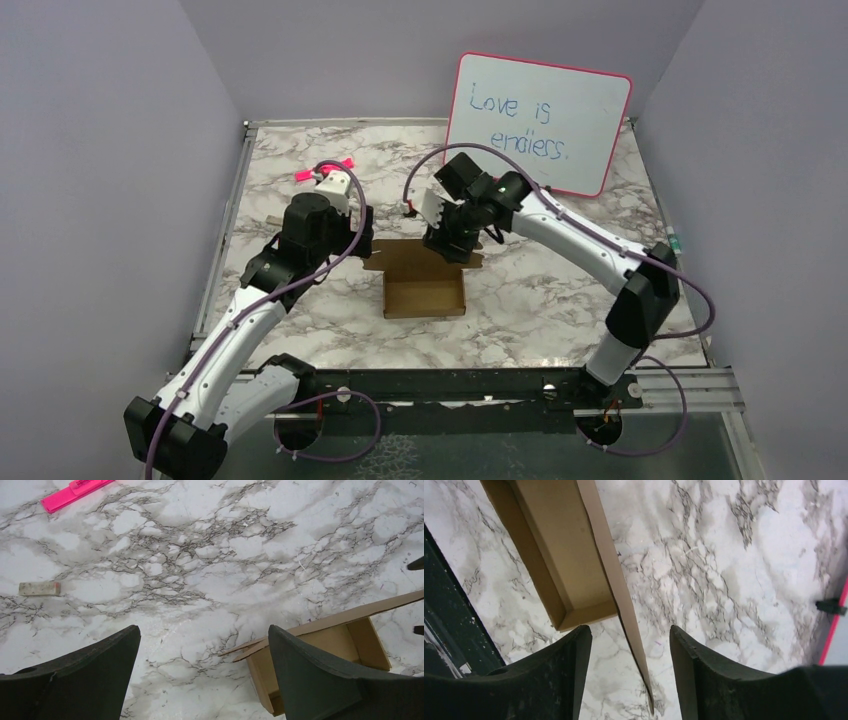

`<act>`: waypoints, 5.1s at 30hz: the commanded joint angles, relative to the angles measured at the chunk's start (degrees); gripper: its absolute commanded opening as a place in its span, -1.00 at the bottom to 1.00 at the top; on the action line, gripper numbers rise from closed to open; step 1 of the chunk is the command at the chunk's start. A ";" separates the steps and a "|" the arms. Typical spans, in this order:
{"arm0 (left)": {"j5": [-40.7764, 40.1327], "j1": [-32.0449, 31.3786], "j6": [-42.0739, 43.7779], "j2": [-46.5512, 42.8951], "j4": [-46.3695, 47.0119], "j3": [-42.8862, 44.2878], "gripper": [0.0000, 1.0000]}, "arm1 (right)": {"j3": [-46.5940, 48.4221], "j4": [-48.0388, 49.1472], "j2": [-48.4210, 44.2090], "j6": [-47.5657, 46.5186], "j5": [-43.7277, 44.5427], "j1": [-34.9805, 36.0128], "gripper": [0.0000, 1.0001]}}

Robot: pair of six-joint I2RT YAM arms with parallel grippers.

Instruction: Fold the paper box

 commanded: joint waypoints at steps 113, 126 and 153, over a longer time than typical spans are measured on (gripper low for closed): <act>18.07 0.17 12.71 1.61 -16.15 8.27 0.71 | -20.21 22.74 -9.67 -8.64 -15.97 -13.03 -0.28; 19.21 -2.22 14.80 5.11 -16.06 9.14 0.59 | -21.60 22.66 -10.41 -8.52 -11.04 -13.22 -0.81; 16.04 -3.88 35.57 11.81 -7.33 7.98 0.12 | -23.16 23.36 -14.36 -9.85 -9.60 -15.07 -0.99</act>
